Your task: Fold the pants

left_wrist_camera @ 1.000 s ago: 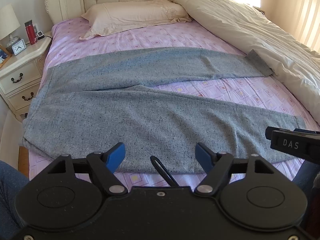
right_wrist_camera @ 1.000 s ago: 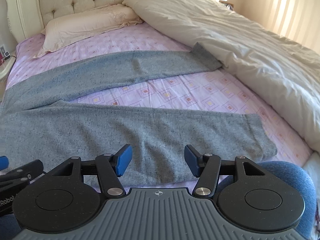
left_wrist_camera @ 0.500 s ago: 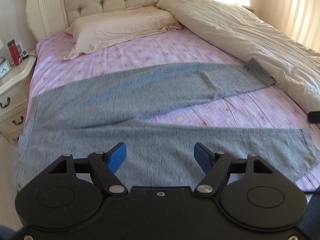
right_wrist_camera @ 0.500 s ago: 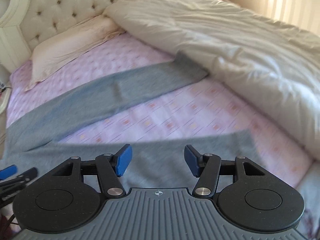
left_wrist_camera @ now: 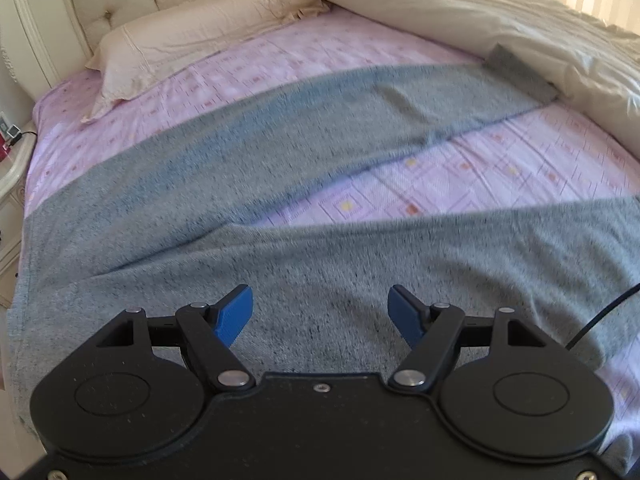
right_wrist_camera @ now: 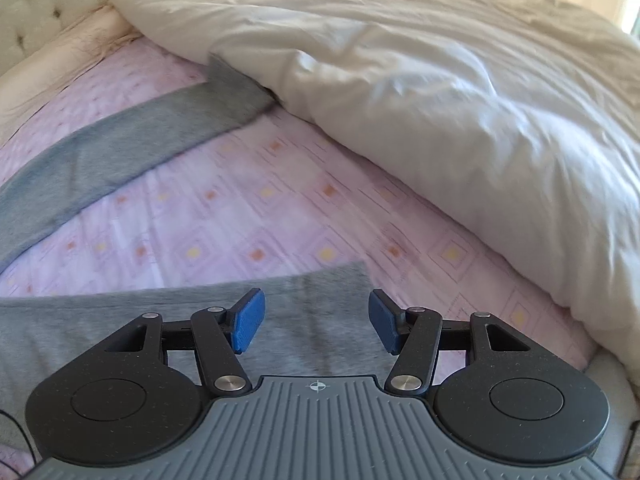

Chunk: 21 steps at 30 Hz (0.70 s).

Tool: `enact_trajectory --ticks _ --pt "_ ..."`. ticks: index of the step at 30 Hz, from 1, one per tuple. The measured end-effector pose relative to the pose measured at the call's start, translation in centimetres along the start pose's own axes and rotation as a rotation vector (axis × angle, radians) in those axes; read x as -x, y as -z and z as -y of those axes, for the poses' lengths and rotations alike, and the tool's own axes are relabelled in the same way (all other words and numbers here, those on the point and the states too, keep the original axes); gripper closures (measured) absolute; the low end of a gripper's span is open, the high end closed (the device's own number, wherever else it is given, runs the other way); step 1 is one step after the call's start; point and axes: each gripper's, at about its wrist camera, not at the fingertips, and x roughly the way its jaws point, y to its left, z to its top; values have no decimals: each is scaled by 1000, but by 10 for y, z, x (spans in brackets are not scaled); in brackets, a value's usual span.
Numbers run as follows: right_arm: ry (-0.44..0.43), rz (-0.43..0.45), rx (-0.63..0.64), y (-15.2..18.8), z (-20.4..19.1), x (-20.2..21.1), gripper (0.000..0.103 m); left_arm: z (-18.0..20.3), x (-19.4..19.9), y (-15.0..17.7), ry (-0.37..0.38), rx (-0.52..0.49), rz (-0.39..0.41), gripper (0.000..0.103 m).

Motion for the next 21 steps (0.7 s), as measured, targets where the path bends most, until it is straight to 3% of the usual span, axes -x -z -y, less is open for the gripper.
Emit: enact_trajectory --ticks 9,10,15,18,19,21 --pt "-28 8 -43 11 28 -39 47 -4 -48 13 16 47 -124 28" --pt "-30 14 -37 12 28 -40 46 -4 -49 15 10 47 -112 23" --pt "-73 33 21 12 22 -41 49 0 -46 20 0 19 -70 23" --pt "-115 34 78 11 11 -36 90 -3 -45 21 6 36 -58 24" --pt "-112 39 98 10 6 -33 95 -4 -43 21 8 42 -51 26" --pt "-82 91 153 4 -3 -24 96 -5 -38 20 4 62 -22 35"
